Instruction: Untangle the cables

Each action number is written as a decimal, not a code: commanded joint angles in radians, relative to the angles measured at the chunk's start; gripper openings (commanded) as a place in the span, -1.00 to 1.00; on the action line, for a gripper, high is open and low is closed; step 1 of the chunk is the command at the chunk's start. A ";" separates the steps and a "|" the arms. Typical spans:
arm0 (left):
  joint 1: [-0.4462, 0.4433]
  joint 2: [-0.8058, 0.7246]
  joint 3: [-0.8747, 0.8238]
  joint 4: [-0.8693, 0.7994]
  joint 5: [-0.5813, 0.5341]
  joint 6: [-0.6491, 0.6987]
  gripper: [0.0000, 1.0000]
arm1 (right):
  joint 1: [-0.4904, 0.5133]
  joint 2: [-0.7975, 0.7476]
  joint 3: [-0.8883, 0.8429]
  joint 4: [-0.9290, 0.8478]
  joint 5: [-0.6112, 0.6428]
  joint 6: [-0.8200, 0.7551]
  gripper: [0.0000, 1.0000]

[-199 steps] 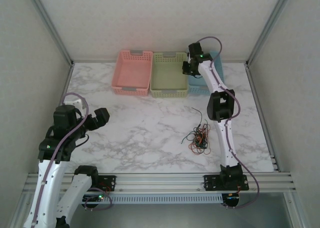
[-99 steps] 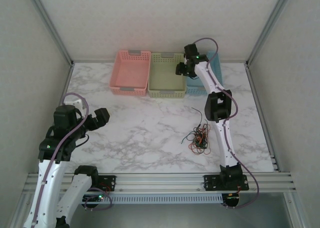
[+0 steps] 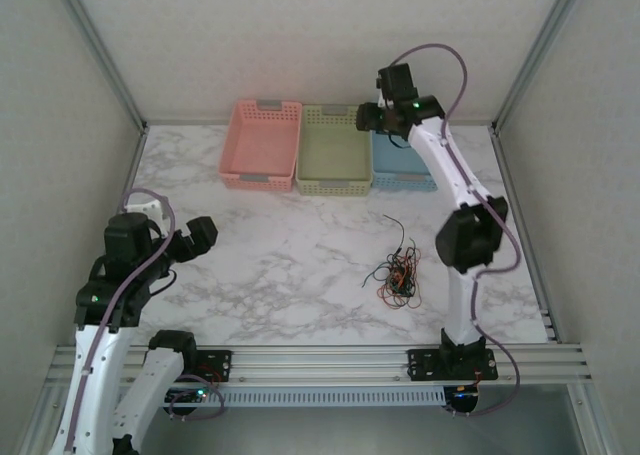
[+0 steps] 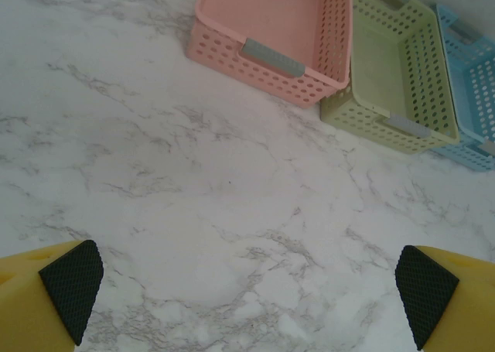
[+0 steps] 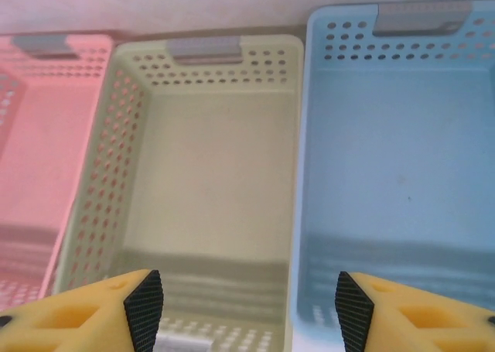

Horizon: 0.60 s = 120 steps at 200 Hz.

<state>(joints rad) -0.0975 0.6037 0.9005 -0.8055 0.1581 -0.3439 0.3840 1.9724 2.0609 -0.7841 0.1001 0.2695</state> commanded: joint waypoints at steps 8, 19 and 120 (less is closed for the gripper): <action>-0.008 -0.033 -0.006 -0.010 -0.081 -0.024 1.00 | 0.041 -0.289 -0.357 0.109 0.066 0.000 0.28; -0.007 -0.034 -0.002 -0.017 -0.099 -0.027 1.00 | 0.049 -0.401 -0.484 0.111 0.088 0.010 0.28; -0.016 -0.040 -0.009 -0.004 -0.036 -0.023 1.00 | 0.052 -0.954 -1.101 -0.153 -0.069 0.230 0.22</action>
<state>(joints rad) -0.1032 0.5682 0.9005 -0.8074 0.0998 -0.3634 0.4347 1.0431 1.0290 -0.8368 0.0841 0.4187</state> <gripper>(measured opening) 0.996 0.610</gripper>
